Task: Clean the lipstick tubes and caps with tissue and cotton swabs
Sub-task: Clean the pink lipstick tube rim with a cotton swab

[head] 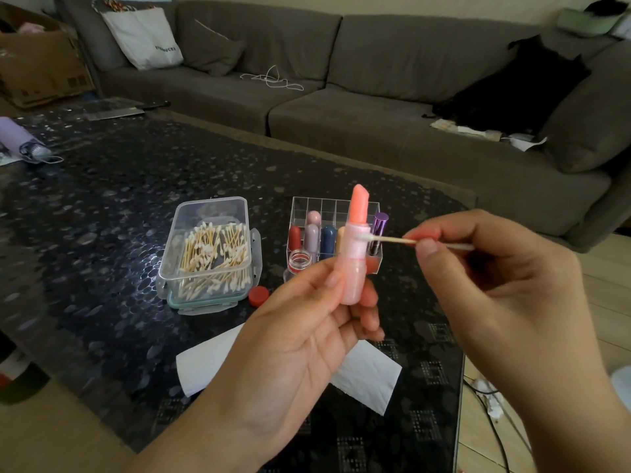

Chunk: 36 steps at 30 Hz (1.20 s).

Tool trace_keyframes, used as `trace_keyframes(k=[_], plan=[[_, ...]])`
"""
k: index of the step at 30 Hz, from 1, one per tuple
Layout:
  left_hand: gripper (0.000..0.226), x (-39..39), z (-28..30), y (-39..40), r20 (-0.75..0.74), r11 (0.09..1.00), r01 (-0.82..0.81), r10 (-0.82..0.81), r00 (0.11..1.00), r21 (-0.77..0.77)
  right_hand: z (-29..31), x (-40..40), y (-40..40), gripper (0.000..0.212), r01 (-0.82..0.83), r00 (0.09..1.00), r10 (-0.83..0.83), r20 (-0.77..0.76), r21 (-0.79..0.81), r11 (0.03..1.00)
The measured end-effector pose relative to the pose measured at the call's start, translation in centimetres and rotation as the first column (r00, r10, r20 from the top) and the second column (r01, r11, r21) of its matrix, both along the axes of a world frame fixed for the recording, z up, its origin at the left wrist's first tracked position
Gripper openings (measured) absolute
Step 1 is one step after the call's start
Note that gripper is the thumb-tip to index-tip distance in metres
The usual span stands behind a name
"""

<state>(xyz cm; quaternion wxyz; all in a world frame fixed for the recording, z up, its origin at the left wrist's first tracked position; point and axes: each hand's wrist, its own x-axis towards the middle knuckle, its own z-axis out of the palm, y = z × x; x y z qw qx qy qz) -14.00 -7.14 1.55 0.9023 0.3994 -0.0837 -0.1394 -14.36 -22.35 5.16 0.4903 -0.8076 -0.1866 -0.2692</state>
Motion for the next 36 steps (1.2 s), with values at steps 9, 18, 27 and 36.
trace_keyframes(k=[9, 18, 27, 36], plan=[[0.030, 0.09, 0.04, -0.06, 0.008, 1.000, -0.005, 0.005, 1.000, 0.021, -0.06, 0.02, -0.10, 0.009, 0.006, 1.000, -0.006, 0.006, -0.036, 0.999], [0.029, -0.14, -0.11, -0.31, 0.031, 0.995, -0.068, 0.066, 0.997, 0.077, -0.06, -0.03, -0.14, 0.016, 0.005, 1.000, -0.005, -0.015, -0.040, 0.999], [0.026, -0.18, -0.03, -0.33, 0.079, 0.983, -0.098, 0.086, 0.993, 0.153, -0.13, -0.02, -0.13, 0.015, 0.016, 1.000, -0.015, 0.013, -0.071, 0.997], [0.023, -0.22, -0.08, -0.22, 0.089, 0.973, -0.128, 0.112, 0.990, 0.193, -0.22, -0.02, 0.01, 0.010, 0.032, 0.999, -0.027, 0.044, -0.102, 0.994]])
